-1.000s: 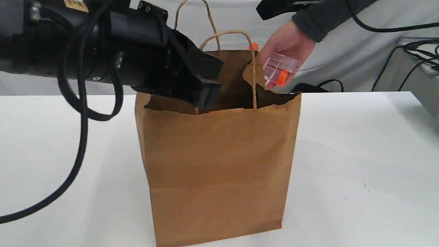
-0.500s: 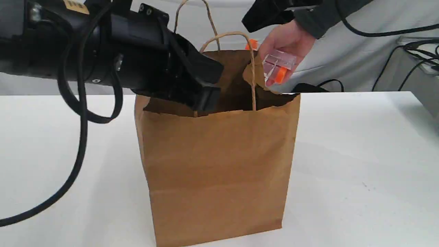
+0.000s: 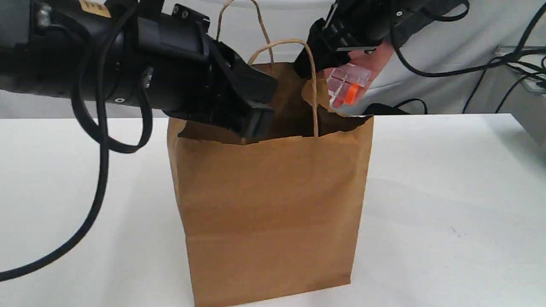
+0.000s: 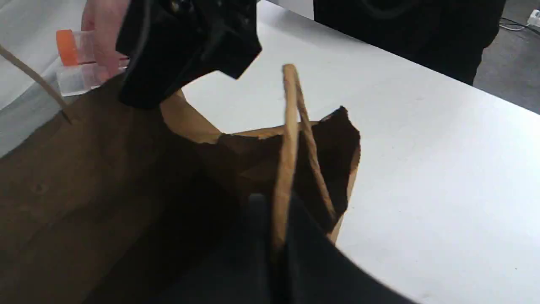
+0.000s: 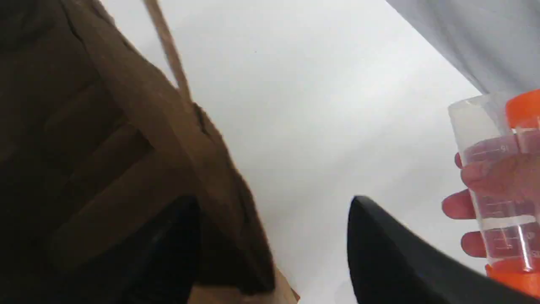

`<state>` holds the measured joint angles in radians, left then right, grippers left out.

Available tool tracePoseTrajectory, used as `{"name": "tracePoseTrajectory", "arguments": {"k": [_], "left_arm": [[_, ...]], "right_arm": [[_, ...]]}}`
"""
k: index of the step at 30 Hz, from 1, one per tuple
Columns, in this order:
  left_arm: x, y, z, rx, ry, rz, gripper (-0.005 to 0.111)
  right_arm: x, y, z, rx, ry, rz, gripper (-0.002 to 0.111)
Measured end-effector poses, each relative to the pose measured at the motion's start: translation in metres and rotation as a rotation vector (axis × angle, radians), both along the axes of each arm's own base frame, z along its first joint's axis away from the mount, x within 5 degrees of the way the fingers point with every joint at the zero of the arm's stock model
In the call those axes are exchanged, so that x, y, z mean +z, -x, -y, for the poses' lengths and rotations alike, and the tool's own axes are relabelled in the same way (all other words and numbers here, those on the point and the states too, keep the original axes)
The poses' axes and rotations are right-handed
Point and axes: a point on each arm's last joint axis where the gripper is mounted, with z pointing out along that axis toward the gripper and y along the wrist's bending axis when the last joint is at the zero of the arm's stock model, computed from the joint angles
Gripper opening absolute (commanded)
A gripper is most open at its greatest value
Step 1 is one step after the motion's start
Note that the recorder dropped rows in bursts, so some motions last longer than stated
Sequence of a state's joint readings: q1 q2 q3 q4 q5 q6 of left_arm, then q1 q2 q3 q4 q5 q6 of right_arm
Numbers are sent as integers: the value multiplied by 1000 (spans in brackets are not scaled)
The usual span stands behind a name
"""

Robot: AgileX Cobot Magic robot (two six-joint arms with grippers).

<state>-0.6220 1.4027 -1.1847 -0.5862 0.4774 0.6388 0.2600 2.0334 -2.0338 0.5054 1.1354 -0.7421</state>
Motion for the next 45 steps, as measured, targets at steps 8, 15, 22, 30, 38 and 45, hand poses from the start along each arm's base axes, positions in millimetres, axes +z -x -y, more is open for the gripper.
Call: {"name": "tracePoseTrajectory", "arguments": {"k": [8, 15, 22, 30, 38, 45], "left_arm": [[0, 0, 0, 0, 0, 0, 0], [0, 0, 0, 0, 0, 0, 0], [0, 0, 0, 1, 1, 1, 0], [23, 1, 2, -26, 26, 30, 0], [62, 7, 2, -70, 68, 86, 0], [68, 7, 2, -73, 77, 99, 0]], "right_arm": [[-18, -10, -7, 12, -49, -23, 51], [-21, -12, -9, 20, -68, -30, 9], [-17, -10, -14, 16, -152, -56, 0], [-16, -11, -15, -89, -269, -176, 0], [-39, -23, 1, -169, -413, -416, 0], [-59, -35, 3, -195, -546, -529, 0]]}}
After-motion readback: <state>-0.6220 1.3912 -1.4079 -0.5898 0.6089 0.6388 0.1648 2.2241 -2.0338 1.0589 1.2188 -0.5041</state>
